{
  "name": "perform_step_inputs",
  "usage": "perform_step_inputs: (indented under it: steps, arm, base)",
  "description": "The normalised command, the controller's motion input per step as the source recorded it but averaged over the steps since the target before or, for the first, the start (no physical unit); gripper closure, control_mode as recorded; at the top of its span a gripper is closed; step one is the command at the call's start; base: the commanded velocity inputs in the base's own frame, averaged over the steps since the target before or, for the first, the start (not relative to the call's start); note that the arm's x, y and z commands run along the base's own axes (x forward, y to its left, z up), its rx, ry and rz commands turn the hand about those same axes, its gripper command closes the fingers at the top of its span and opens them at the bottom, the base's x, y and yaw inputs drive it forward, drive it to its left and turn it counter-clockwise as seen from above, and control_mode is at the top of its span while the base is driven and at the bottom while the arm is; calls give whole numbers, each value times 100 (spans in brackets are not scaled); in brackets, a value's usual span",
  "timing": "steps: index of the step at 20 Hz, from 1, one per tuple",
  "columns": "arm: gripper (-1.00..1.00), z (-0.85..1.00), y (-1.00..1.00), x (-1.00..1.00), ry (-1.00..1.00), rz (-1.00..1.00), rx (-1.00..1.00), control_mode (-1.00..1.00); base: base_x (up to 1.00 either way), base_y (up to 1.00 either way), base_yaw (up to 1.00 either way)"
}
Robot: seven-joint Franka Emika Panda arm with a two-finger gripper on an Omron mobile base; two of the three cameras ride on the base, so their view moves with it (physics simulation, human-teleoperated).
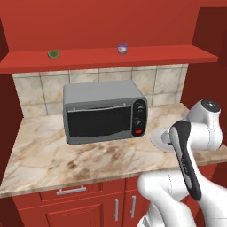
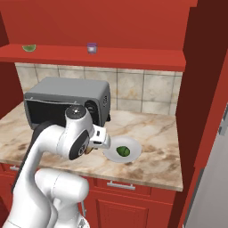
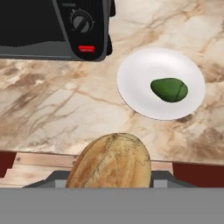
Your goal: Pick the avocado and bread from the counter and place them on the plate. Then pick the jam from the cabinet and place it next to the plate. Lastly close the cabinet door.
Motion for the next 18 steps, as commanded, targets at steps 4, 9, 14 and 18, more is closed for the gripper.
perform_step_inputs:
  steps: [4, 9, 14, 18]
  arm:
    - [100, 0, -17, 8, 0, 3, 0, -100]
    - [100, 0, -15, 3, 0, 0, 0, -100]
    - [100, 0, -11, 16, 0, 0, 0, -100]
    - [100, 0, -10, 24, 0, 0, 0, -100]
  base:
    - [0, 0, 0]
    - [0, 0, 0]
    - [0, 0, 0]
    - [0, 0, 0]
